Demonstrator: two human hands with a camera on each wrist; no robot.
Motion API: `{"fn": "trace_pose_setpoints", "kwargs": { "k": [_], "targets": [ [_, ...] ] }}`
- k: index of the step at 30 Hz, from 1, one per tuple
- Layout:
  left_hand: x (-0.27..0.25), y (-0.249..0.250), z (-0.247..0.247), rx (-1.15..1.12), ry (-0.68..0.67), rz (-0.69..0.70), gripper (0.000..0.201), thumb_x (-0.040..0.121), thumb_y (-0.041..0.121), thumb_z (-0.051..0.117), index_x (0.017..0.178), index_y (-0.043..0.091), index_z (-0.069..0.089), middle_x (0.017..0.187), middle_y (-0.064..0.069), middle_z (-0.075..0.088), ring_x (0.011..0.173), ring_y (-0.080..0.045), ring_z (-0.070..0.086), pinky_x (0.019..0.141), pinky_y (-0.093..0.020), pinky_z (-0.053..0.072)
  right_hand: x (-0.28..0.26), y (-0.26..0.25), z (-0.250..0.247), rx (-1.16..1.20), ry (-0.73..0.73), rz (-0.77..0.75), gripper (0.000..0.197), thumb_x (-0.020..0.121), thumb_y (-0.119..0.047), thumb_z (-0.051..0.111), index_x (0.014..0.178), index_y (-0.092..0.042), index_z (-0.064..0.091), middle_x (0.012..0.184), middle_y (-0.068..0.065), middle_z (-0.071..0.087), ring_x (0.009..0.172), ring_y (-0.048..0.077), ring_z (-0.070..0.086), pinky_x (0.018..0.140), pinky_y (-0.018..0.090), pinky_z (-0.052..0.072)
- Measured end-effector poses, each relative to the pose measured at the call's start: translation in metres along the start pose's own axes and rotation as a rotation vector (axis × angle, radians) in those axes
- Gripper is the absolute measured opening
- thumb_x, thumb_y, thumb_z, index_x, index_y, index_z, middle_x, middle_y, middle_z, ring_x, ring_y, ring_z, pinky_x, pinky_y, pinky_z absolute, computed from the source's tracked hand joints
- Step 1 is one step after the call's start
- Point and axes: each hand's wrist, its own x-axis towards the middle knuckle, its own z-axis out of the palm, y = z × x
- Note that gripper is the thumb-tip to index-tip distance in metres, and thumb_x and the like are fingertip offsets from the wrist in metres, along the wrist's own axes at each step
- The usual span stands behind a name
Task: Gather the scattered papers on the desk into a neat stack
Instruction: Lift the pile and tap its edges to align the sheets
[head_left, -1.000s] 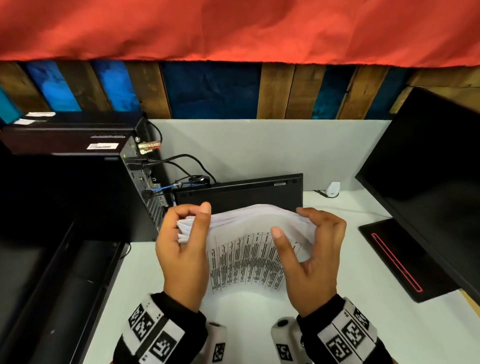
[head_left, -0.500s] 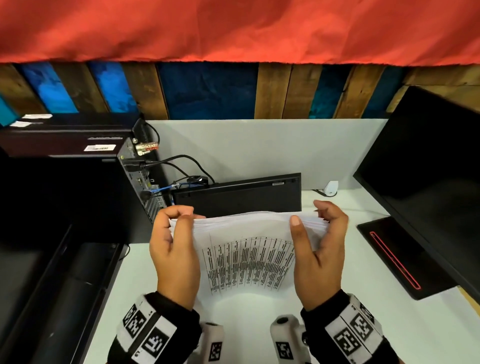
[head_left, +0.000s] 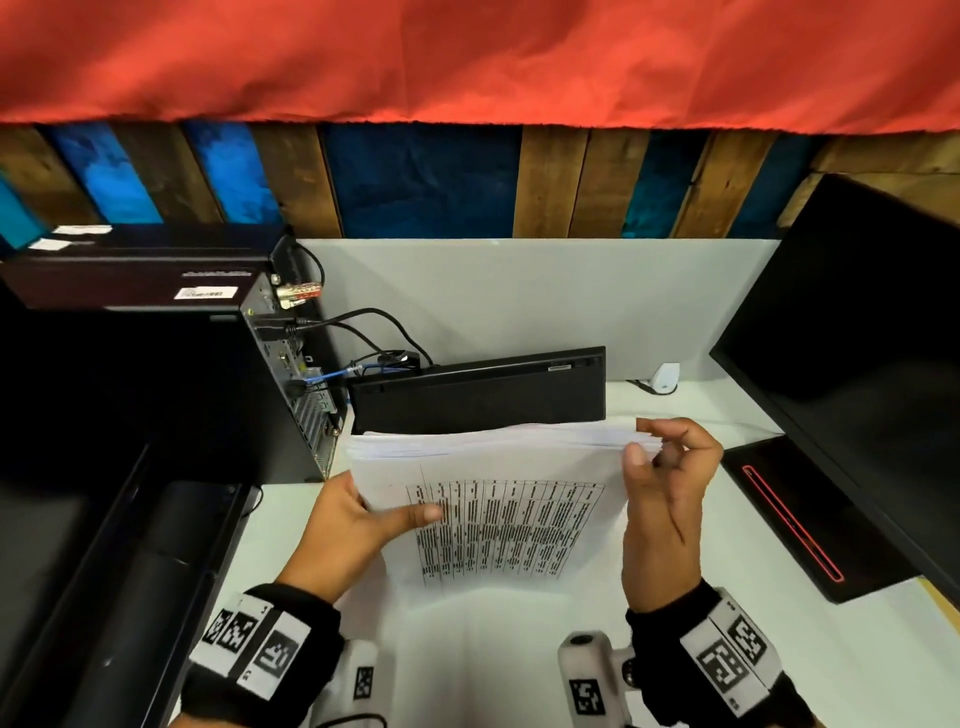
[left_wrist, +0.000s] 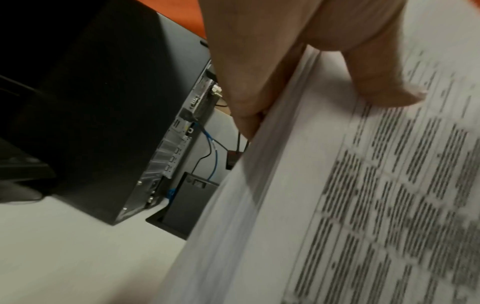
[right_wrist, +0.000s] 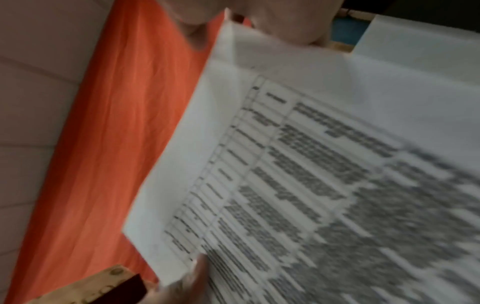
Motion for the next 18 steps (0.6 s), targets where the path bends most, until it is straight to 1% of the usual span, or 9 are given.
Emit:
{"fn": "trace_pose_setpoints", "kwargs": {
  "k": [1, 3, 5, 7, 10, 12, 15, 17, 18],
  "targets": [
    [0.000, 0.000, 0.002, -0.006, 0.036, -0.011, 0.034, 0.066, -0.003, 0.080, 0.098, 0.006, 0.072, 0.088, 0.003, 0.078, 0.091, -0.016, 0.073, 0.075, -0.018, 0.058, 0.002, 0.004, -0.006, 0.009, -0.062, 0.080, 0.037, 0.083, -0.008, 0.062, 0.114, -0.011, 0.041, 0.098, -0.004, 0.061, 0.087, -0.001, 0.063, 0.078, 0.013, 0.050],
    [0.000, 0.001, 0.005, -0.048, 0.106, -0.005, 0.025, 0.072, -0.012, 0.071, 0.094, -0.001, 0.072, 0.080, 0.007, 0.078, 0.084, -0.010, 0.074, 0.067, -0.012, 0.055, 0.006, 0.014, -0.019, -0.076, -0.243, 0.302, 0.062, 0.066, -0.015, 0.084, 0.118, -0.010, 0.052, 0.100, -0.001, 0.072, 0.093, 0.008, 0.070, 0.079, 0.022, 0.056],
    [0.002, 0.005, 0.006, -0.103, 0.142, 0.016, 0.027, 0.072, -0.012, 0.070, 0.096, 0.001, 0.072, 0.083, 0.004, 0.078, 0.086, -0.012, 0.074, 0.070, -0.015, 0.056, 0.009, 0.021, -0.032, -0.230, -0.405, 0.493, 0.063, 0.050, -0.029, 0.092, 0.106, -0.014, 0.068, 0.099, 0.001, 0.076, 0.095, 0.016, 0.072, 0.084, 0.033, 0.058],
    [0.005, 0.011, 0.004, -0.188, 0.180, 0.027, 0.030, 0.068, -0.004, 0.071, 0.096, 0.006, 0.072, 0.089, -0.002, 0.078, 0.088, -0.019, 0.074, 0.071, -0.022, 0.058, 0.011, 0.027, -0.047, -0.342, -0.513, 0.631, 0.054, 0.052, -0.022, 0.092, 0.102, -0.015, 0.071, 0.098, 0.000, 0.077, 0.095, 0.015, 0.073, 0.090, 0.037, 0.056],
    [0.008, 0.022, -0.001, -0.360, 0.224, 0.047, 0.036, 0.073, 0.001, 0.066, 0.109, 0.003, 0.068, 0.102, -0.011, 0.075, 0.094, -0.024, 0.073, 0.076, -0.031, 0.059, 0.006, 0.035, -0.062, -0.320, -0.642, 0.805, 0.061, 0.053, -0.017, 0.092, 0.109, -0.013, 0.069, 0.106, 0.007, 0.075, 0.103, 0.020, 0.070, 0.093, 0.037, 0.053],
    [0.011, 0.025, -0.006, -0.464, 0.247, 0.033, 0.039, 0.082, -0.004, 0.060, 0.120, 0.000, 0.061, 0.112, -0.012, 0.072, 0.102, -0.026, 0.070, 0.082, -0.035, 0.059, 0.002, 0.040, -0.064, -0.251, -0.622, 0.852, 0.070, 0.043, -0.025, 0.095, 0.107, -0.009, 0.071, 0.107, 0.012, 0.074, 0.104, 0.026, 0.069, 0.090, 0.037, 0.055],
    [0.011, 0.020, -0.012, -0.578, 0.289, -0.020, 0.038, 0.089, -0.006, 0.054, 0.126, 0.003, 0.058, 0.119, -0.013, 0.069, 0.110, -0.029, 0.067, 0.089, -0.044, 0.055, 0.000, 0.043, -0.062, -0.126, -0.469, 0.846, 0.077, 0.034, -0.026, 0.097, 0.102, 0.000, 0.072, 0.105, 0.022, 0.072, 0.099, 0.034, 0.070, 0.081, 0.038, 0.058],
    [0.011, 0.015, -0.014, -0.653, 0.323, -0.047, 0.039, 0.091, -0.004, 0.052, 0.128, 0.007, 0.058, 0.122, -0.011, 0.068, 0.113, -0.027, 0.065, 0.089, -0.043, 0.055, 0.003, 0.047, -0.064, 0.039, -0.293, 0.862, 0.088, 0.030, -0.021, 0.098, 0.109, 0.005, 0.067, 0.111, 0.026, 0.068, 0.100, 0.038, 0.068, 0.085, 0.045, 0.056],
    [0.010, 0.013, -0.014, -0.693, 0.337, -0.064, 0.039, 0.092, -0.002, 0.051, 0.129, 0.009, 0.058, 0.123, -0.009, 0.068, 0.112, -0.025, 0.066, 0.087, -0.041, 0.057, 0.003, 0.049, -0.066, 0.159, -0.208, 0.867, 0.091, 0.033, -0.017, 0.097, 0.115, 0.005, 0.063, 0.114, 0.026, 0.067, 0.102, 0.038, 0.067, 0.088, 0.047, 0.055]
  ]
}}
